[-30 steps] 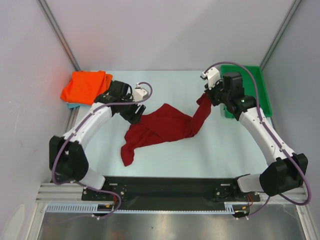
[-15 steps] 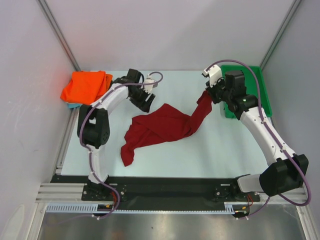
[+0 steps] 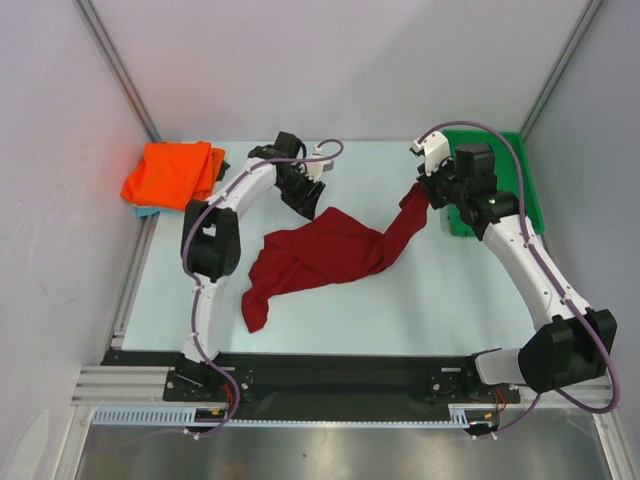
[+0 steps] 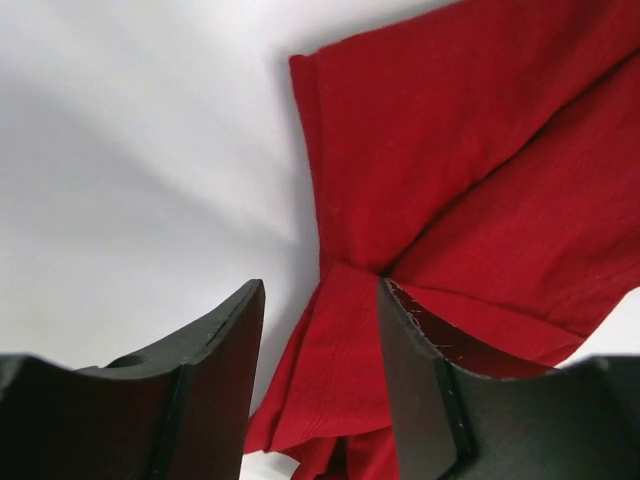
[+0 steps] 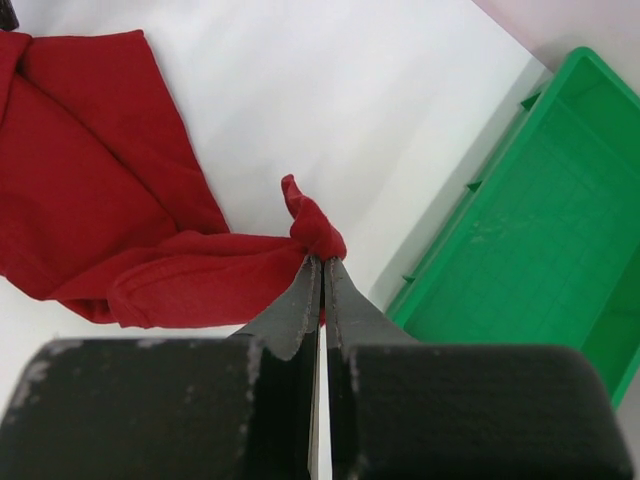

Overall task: Fold and stack the t-shirts
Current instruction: Flatten the tshirt out

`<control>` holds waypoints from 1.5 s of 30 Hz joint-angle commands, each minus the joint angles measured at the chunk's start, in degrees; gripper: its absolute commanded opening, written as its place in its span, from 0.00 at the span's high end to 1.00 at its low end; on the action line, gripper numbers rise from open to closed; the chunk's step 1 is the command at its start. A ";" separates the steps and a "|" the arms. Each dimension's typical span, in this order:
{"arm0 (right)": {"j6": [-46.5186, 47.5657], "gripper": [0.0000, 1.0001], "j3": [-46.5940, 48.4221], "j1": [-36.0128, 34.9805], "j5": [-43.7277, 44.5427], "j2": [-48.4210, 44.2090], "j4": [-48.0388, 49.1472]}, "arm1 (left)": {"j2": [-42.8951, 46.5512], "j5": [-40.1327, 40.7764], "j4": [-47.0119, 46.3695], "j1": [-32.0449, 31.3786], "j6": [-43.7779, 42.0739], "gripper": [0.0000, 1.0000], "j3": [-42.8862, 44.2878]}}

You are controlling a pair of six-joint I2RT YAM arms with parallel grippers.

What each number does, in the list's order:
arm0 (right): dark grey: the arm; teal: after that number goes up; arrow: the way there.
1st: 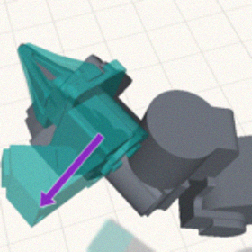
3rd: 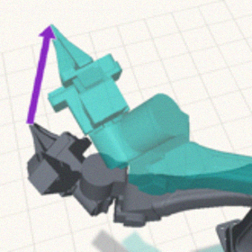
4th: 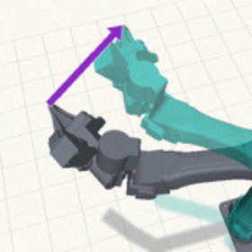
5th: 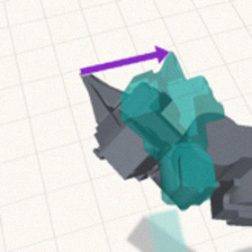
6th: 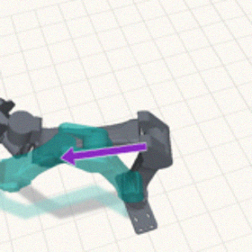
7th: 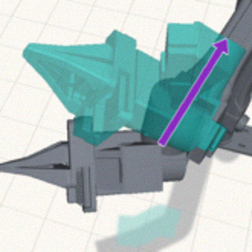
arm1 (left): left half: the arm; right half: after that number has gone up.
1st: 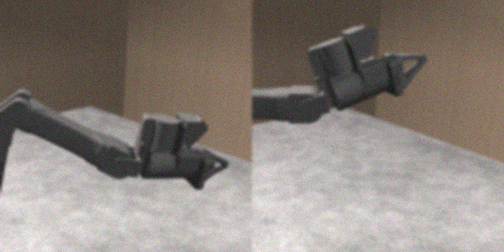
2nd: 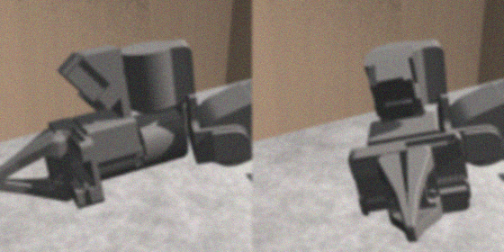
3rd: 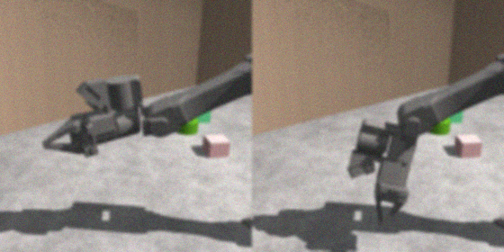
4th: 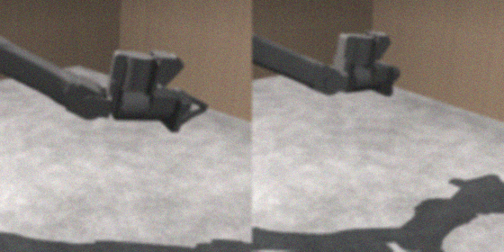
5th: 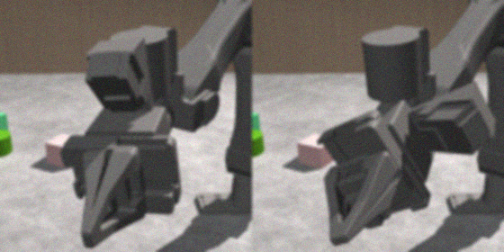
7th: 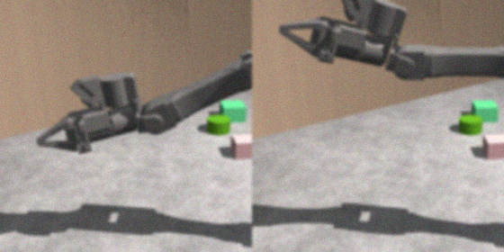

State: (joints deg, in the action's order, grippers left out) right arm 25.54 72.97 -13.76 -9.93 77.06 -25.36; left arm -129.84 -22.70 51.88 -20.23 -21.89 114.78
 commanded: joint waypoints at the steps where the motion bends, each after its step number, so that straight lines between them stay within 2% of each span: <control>1: 0.74 1.00 0.42 0.84 0.35 -2.44 2.51 | -0.94 1.96 1.91 -1.04 0.62 0.46 2.29; 20: 1.18 1.00 -1.07 1.45 -0.09 -2.79 3.22 | -4.46 4.42 3.14 -2.80 1.76 0.53 4.92; 23: 1.09 1.00 -1.77 1.46 -0.09 -3.05 3.57 | -4.02 4.51 3.14 -3.33 1.59 0.58 4.84; 27: 1.27 1.00 -2.22 1.46 0.00 -3.40 3.66 | -4.19 4.59 3.49 -3.59 1.50 0.60 4.66; 39: 1.62 1.00 -2.66 1.45 0.35 -3.67 3.92 | -3.84 5.65 2.97 -3.59 1.67 0.91 3.69; 42: 1.62 1.00 -2.74 1.45 0.27 -3.76 4.10 | -3.67 6.00 2.97 -3.59 1.67 0.95 3.34; 43: 1.71 1.00 -2.74 1.54 0.27 -3.76 4.18 | -3.58 6.09 2.88 -3.59 1.59 0.99 3.08; 45: 1.79 1.00 -2.83 1.54 0.44 -4.02 4.18 | -3.05 6.44 2.88 -3.59 1.59 1.00 2.73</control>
State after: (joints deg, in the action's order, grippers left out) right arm 26.68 70.17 -12.51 -9.93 75.40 -24.10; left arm -134.15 -16.93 54.81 -23.51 -20.51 117.21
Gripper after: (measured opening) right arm 0.010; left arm 0.010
